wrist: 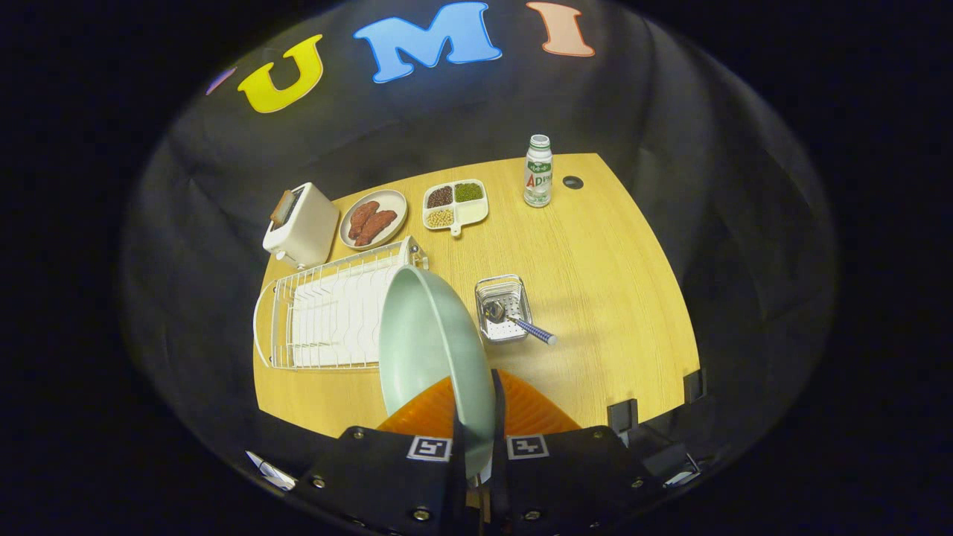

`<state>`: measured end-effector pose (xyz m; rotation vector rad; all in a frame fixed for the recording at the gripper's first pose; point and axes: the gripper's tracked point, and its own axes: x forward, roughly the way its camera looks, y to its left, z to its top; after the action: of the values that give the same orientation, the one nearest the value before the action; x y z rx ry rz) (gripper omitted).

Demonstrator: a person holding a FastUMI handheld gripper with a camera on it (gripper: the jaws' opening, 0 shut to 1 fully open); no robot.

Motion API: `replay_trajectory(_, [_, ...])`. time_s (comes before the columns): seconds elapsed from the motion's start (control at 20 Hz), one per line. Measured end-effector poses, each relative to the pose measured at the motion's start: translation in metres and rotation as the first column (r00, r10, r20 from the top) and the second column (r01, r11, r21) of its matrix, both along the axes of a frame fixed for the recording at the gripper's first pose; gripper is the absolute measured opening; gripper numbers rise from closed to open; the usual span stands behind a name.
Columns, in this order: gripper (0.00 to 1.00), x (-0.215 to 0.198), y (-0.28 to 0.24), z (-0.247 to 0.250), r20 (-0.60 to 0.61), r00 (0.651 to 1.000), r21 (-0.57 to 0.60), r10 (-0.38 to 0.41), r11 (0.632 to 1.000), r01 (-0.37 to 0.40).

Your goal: Take the plate from the dish rack, then take the spoon from the basket and place it into the plate.

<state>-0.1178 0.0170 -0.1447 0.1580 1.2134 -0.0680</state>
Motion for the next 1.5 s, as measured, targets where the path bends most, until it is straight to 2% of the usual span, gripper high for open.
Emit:
replay_trajectory(0.35, [0.13,-0.03,-0.003,-0.024,0.024,0.999,0.232,0.021,0.972,-0.026])
replay_trajectory(0.65, [0.13,-0.062,-0.004,-0.065,0.02,0.999,0.336,0.027,0.941,-0.032])
replay_trajectory(0.85, [0.13,-0.073,0.005,-0.088,0.023,0.999,0.433,0.024,0.901,-0.031])
replay_trajectory(1.0, [0.13,-0.078,0.006,-0.106,0.032,0.999,0.461,0.021,0.887,-0.033])
replay_trajectory(1.15, [0.13,-0.082,0.007,-0.128,0.014,1.0,0.487,-0.002,0.873,-0.005])
replay_trajectory(1.35, [0.13,-0.084,0.015,-0.156,-0.062,0.997,0.561,-0.046,0.824,0.073])
replay_trajectory(1.5, [0.13,-0.083,0.018,-0.172,-0.078,0.996,0.561,-0.046,0.824,0.081])
